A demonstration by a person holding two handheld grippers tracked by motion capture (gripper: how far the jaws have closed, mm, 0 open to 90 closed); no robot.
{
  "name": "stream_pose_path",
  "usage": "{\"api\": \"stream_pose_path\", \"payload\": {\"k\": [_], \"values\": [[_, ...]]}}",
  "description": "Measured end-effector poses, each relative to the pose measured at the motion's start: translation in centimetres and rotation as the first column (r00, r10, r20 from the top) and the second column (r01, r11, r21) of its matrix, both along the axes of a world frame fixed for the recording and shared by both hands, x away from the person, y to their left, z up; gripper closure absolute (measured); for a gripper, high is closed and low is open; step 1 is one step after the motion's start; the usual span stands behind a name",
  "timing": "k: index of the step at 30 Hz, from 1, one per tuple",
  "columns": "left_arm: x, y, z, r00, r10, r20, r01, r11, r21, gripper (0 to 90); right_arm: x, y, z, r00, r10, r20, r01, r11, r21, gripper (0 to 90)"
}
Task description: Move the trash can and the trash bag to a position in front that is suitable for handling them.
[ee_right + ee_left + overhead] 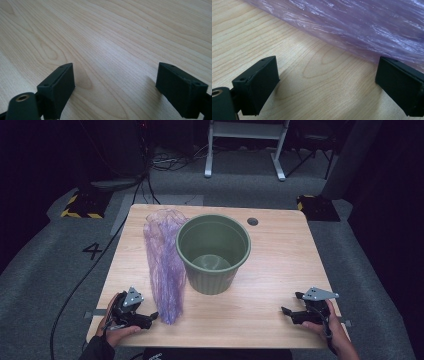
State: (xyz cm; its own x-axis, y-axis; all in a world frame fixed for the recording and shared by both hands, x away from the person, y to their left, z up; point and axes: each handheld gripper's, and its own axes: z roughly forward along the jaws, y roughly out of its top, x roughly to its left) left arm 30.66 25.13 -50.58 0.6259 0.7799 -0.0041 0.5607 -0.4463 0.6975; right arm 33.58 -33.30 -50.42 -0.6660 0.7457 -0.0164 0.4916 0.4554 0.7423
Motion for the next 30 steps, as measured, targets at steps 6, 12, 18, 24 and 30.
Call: {"api": "stream_pose_path", "payload": {"k": [6,12,18,24,30], "values": [[0.1,0.0,0.0,1.0000,-0.006,0.001,0.006,1.0000,0.001,4.3,0.1,0.0,0.0,1.0000,0.002,-0.006,-0.002,1.000,0.004,14.7],[0.1,0.0,0.0,1.0000,-0.005,0.001,0.005,1.0000,0.001,4.4,0.1,-0.1,0.0,1.0000,0.003,-0.009,-0.003,1.000,0.005,14.7],[0.1,0.0,0.0,1.0000,-0.005,0.001,0.005,1.0000,0.001,4.4,0.1,0.0,0.0,0.9999,0.009,-0.012,-0.009,1.000,0.007,14.7],[0.1,0.0,0.0,1.0000,-0.005,0.002,0.005,1.0000,0.002,4.4,0.2,0.4,0.4,0.9994,0.028,0.019,-0.028,0.999,-0.027,16.4],[0.1,0.0,0.0,1.0000,-0.005,0.001,0.005,1.0000,0.001,4.4,-0.1,1.6,1.9,0.9959,0.079,0.044,-0.080,0.996,0.030,18.0]]}}
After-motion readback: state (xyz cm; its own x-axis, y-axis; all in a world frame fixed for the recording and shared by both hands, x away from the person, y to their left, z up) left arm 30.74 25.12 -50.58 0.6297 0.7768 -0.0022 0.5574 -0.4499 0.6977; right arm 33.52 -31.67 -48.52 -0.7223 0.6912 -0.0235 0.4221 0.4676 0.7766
